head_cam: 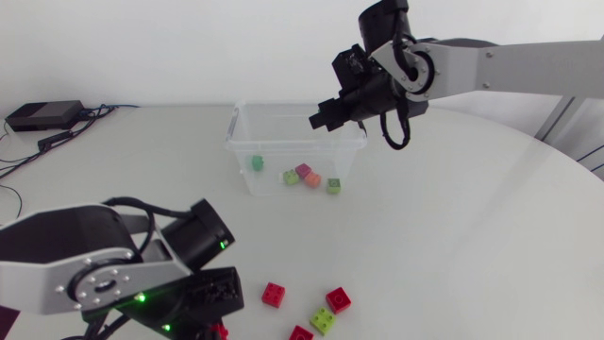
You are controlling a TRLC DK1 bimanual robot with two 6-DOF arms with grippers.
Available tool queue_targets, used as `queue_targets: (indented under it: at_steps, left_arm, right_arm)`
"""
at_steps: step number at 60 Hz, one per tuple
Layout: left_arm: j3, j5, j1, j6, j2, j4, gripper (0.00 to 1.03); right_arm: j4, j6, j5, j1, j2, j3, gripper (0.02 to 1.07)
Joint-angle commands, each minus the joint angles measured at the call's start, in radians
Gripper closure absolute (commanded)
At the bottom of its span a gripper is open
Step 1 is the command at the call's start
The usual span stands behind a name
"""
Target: Pick up the duplo bricks and place them in the container
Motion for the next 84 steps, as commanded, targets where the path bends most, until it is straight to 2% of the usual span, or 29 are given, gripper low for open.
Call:
queue_targets:
  at_steps: [1, 2, 5, 15, 26, 32, 43, 54, 68, 73, 75, 78, 79, 80, 81, 82, 83, 84]
  left_arm:
    - [0.076, -0.003, 0.053, 0.033, -0.054, -0.025, 1.0]
    - [0.081, -0.003, 0.056, 0.033, -0.057, -0.027, 1.0]
    - [0.119, -0.003, 0.1, 0.052, -0.074, -0.027, 1.0]
    - [0.239, 0.009, 0.208, 0.062, -0.077, 0.027, 1.0]
    - [0.385, 0.074, 0.344, -0.005, 0.012, 0.215, 1.0]
    - [0.437, 0.106, 0.384, -0.062, 0.066, 0.321, 1.0]
    - [0.497, 0.11, 0.436, -0.157, 0.198, 0.593, 1.0]
    - [0.566, 0.087, 0.468, -0.182, 0.352, 0.777, 1.0]
    - [0.702, 0.011, 0.459, -0.208, 0.553, 0.875, 1.0]
    - [0.765, -0.002, 0.467, -0.251, 0.607, 0.881, 1.0]
    - [0.796, -0.018, 0.47, -0.263, 0.633, 0.88, 0.96]
    - [0.828, -0.034, 0.472, -0.277, 0.661, 0.873, 0.72]
    - [0.831, -0.038, 0.472, -0.277, 0.664, 0.87, 0.67]
    - [0.837, -0.044, 0.47, -0.277, 0.667, 0.866, 0.55]
    - [0.839, -0.048, 0.468, -0.277, 0.667, 0.863, 0.47]
    - [0.839, -0.049, 0.468, -0.278, 0.667, 0.86, 0.43]
    - [0.839, -0.057, 0.467, -0.277, 0.665, 0.854, 0.28]
    - [0.839, -0.058, 0.467, -0.278, 0.664, 0.852, 0.27]
  right_arm:
    - [-0.016, 0.026, 0.016, 0.006, 0.058, 0.069, 0.2]
    - [-0.021, 0.026, 0.021, 0.009, 0.069, 0.081, 0.14]
    - [-0.03, 0.026, 0.027, 0.013, 0.084, 0.101, 0.07]
    - [-0.034, 0.026, 0.035, 0.026, 0.046, 0.09, 0.07]
    - [-0.033, 0.019, 0.039, 0.03, -0.149, -0.056, 0.07]
    - [-0.033, 0.015, 0.041, 0.029, -0.264, -0.163, 0.07]
    - [-0.085, 0.006, 0.041, 0.052, -0.492, -0.384, 0.07]
    - [-0.18, -0.005, 0.043, 0.145, -0.618, -0.576, 0.07]
    - [-0.267, 0.01, 0.044, 0.259, -0.567, -0.711, 0.07]
    - [-0.294, 0.036, 0.003, 0.266, -0.501, -0.708, 0.07]
    - [-0.295, 0.046, 0.001, 0.271, -0.483, -0.706, 0.07]
    - [-0.295, 0.066, 0.0, 0.279, -0.446, -0.697, 0.07]
    - [-0.297, 0.07, 0.0, 0.28, -0.434, -0.694, 0.07]
    - [-0.3, 0.07, 0.0, 0.282, -0.426, -0.692, 0.07]
    - [-0.304, 0.072, 0.0, 0.286, -0.416, -0.688, 0.07]
    - [-0.307, 0.073, 0.0, 0.289, -0.408, -0.686, 0.07]
    - [-0.315, 0.082, 0.0, 0.294, -0.39, -0.68, 0.07]
    - [-0.32, 0.084, 0.001, 0.299, -0.373, -0.674, 0.07]
